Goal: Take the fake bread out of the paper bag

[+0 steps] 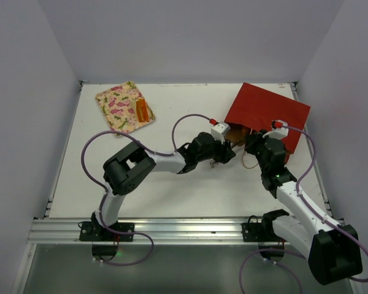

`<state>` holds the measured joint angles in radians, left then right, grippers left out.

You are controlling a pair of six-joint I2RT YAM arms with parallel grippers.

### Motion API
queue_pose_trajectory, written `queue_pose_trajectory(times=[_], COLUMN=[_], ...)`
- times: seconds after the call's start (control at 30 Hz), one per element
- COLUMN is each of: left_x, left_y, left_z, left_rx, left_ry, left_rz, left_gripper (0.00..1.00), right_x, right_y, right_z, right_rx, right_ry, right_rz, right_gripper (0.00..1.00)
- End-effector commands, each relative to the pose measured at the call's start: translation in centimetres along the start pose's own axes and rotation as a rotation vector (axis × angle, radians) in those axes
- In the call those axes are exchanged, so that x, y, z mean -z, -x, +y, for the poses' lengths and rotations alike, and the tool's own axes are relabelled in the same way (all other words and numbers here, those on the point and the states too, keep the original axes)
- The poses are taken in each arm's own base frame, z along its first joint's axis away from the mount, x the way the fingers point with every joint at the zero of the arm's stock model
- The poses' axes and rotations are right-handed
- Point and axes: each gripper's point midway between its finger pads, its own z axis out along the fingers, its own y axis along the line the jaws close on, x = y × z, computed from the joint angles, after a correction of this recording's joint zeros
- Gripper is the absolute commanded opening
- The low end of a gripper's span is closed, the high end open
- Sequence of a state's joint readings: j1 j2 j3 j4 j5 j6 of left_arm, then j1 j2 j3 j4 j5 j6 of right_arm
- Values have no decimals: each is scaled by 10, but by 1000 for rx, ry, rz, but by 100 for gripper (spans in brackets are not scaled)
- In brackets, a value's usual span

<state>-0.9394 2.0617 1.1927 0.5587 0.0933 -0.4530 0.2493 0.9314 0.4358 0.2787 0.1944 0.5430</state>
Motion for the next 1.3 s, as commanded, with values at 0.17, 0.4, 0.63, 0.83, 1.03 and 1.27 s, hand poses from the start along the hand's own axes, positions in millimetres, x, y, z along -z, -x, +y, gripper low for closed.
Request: queue_pose_trajectory(times=[0.17, 0.4, 0.63, 0.83, 1.03, 1.27], left_x=[-7, -1, 10, 24, 39, 54], left_y=[23, 31, 42, 46, 41, 16], left_z=[-17, -26, -26, -26, -23, -11], left_rx=[1, 7, 41, 48, 50, 25], left_ry=[-50, -84, -76, -52, -19, 37], left_rz=[-55, -66, -76, -61, -12, 91], left_gripper=[29, 20, 4, 4, 6, 5], right_x=[-3, -3, -4, -6, -6, -6], right_y=[15, 15, 13, 11, 11, 10], right_z=[2, 2, 0, -3, -5, -7], right_rx=[-29, -31, -31, -36, -39, -44], right_ry=[-7, -12, -23, -41, -54, -60], right_rz=[-61, -59, -52, -44, -47, -51], right_gripper=[0, 0, 0, 0, 0, 0])
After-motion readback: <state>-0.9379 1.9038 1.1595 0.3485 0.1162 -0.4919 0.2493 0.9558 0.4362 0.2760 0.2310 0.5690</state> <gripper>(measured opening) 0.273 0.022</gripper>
